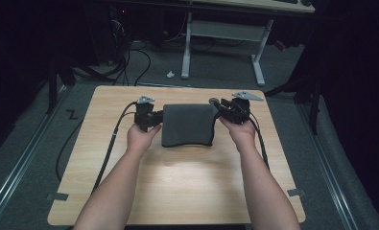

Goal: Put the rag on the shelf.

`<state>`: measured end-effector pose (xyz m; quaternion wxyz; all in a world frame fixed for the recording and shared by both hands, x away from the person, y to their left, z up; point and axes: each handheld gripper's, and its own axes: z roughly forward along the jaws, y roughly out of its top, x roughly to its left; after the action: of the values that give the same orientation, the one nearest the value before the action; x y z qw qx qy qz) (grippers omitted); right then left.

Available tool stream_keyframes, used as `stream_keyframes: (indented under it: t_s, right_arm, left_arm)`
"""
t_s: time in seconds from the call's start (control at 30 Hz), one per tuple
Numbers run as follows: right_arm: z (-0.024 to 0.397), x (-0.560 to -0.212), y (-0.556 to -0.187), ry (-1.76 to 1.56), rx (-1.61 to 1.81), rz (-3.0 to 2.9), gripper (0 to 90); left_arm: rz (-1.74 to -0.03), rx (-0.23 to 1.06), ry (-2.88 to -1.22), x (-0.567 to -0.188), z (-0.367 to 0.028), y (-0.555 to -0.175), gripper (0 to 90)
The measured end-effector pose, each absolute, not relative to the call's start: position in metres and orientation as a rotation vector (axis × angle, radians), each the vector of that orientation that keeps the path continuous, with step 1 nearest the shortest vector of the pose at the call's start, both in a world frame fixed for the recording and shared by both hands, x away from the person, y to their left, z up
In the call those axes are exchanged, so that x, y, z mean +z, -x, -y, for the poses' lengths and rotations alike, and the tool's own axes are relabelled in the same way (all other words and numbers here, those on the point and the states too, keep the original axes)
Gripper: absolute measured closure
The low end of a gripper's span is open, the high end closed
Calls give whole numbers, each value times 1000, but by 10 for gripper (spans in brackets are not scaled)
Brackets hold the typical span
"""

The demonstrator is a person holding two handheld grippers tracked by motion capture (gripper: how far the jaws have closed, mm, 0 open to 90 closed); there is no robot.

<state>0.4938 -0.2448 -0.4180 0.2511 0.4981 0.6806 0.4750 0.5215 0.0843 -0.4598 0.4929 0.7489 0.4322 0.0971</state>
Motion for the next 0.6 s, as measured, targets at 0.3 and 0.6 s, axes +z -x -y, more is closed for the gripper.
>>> stream_keyframes:
  t_s: [0.3, 0.6]
  right_arm:
    - [246, -417, -491, -1341, 1243, -1856, 593]
    - [251, -419, -493, -1347, 1206, -1853, 581]
  left_arm:
    - [-1060, 275, -1790, -455, -92, -518, 700]
    - [-1080, 314, -1775, -451, -105, -517, 673]
